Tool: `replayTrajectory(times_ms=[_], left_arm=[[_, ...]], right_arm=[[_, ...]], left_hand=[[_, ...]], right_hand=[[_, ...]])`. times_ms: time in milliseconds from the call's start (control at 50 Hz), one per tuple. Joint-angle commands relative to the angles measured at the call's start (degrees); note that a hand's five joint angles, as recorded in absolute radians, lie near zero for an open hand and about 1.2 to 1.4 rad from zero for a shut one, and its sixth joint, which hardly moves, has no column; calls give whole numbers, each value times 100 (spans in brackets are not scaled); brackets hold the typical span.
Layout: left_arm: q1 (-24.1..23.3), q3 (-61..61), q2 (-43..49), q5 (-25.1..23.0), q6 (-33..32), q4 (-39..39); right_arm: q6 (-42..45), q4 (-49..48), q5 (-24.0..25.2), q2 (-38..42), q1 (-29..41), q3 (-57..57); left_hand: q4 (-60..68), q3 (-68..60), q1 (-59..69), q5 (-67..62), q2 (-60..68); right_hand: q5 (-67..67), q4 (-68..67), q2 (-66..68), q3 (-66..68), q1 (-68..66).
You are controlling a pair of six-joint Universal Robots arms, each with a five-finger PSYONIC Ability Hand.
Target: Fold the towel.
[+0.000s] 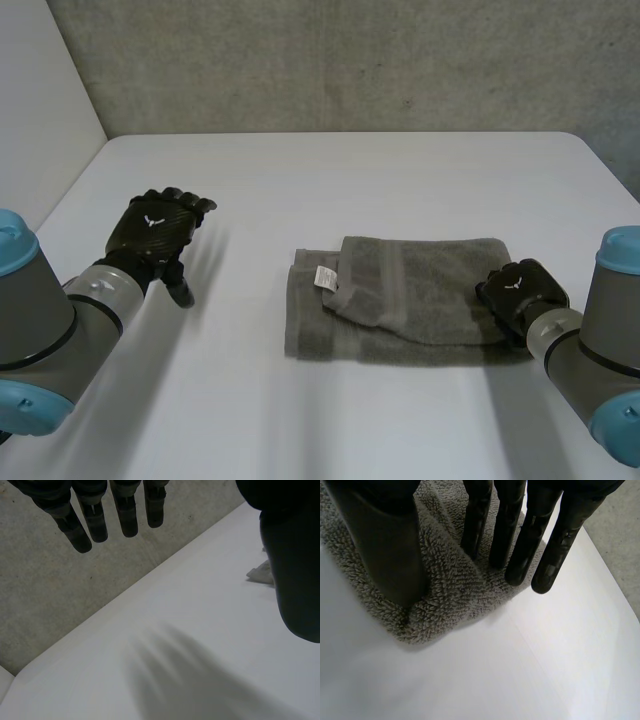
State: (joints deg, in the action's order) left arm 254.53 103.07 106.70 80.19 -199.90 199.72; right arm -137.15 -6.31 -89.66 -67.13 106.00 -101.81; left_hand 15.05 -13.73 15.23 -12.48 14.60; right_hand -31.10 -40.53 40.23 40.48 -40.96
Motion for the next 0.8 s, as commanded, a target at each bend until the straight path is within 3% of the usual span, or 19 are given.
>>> replayTrajectory(times_ms=[20,60,220,300,340,360,400,460,560,620,660,680,720,800], left_arm=[[0,11,0,-3,-5,-3],[0,11,0,-3,-5,-3],[-18,-24,-18,5,-5,-3],[-87,-173,-53,23,30,-20],[-141,-261,-79,32,39,-29],[-202,-340,-105,40,48,-55],[-263,-393,-158,58,100,-64],[-351,-516,-289,76,354,-64],[-378,-648,-430,84,881,-64],[-395,-727,-483,76,1101,-73],[-422,-754,-483,76,1155,-82],[-457,-780,-483,84,1164,-82],[-501,-815,-466,84,1164,-82],[-624,-946,-361,93,1181,-82]], right_arm=[[39,-186,53,-90,-140,-181],[66,-204,54,-90,-211,-172],[407,-204,-25,-248,-54,231],[593,-221,27,-406,562,548],[742,-335,45,-337,1419,994],[743,-336,45,-336,1423,997],[996,-537,123,-4,2141,1408],[1208,-591,238,226,2425,1585],[2025,-591,984,779,3110,1831],[2052,-582,1064,842,3172,1823],[1974,-643,1047,868,3147,1744],[1973,-643,1047,868,3146,1744],[1694,-696,785,790,3102,1682],[1208,-722,265,560,3023,1665]], left_hand=[[-501,368,-518,1243,-456],[-501,368,-518,1243,-456],[-501,368,-518,1243,-456],[-501,368,-518,1243,-456],[-501,368,-518,1243,-456],[-501,368,-518,1243,-456],[-501,368,-518,1243,-456],[-501,368,-518,1243,-456],[-501,368,-518,1243,-456],[-501,368,-518,1243,-456],[-501,368,-518,1243,-456],[-501,368,-518,1243,-456],[-501,368,-518,1243,-456],[-501,368,-518,1243,-456]], right_hand=[[-3160,-3218,3247,3223,-3174],[-3883,-3940,3969,3945,-3897],[-3890,-3947,3977,3952,-3904],[-3890,-3947,3977,3952,-3904],[-3890,-3947,3977,3952,-3904],[-3890,-3947,3977,3952,-3904],[-3890,-3947,3977,3952,-3904],[-3890,-3947,3977,3952,-3904],[-3890,-3947,3977,3952,-3904],[-3890,-3947,3977,3952,-3904],[-1523,-1580,1609,1585,-1537],[-1507,-1565,1594,1570,-1521],[2562,2505,-2476,-2500,2548],[3110,3053,-3023,-3048,3096]])
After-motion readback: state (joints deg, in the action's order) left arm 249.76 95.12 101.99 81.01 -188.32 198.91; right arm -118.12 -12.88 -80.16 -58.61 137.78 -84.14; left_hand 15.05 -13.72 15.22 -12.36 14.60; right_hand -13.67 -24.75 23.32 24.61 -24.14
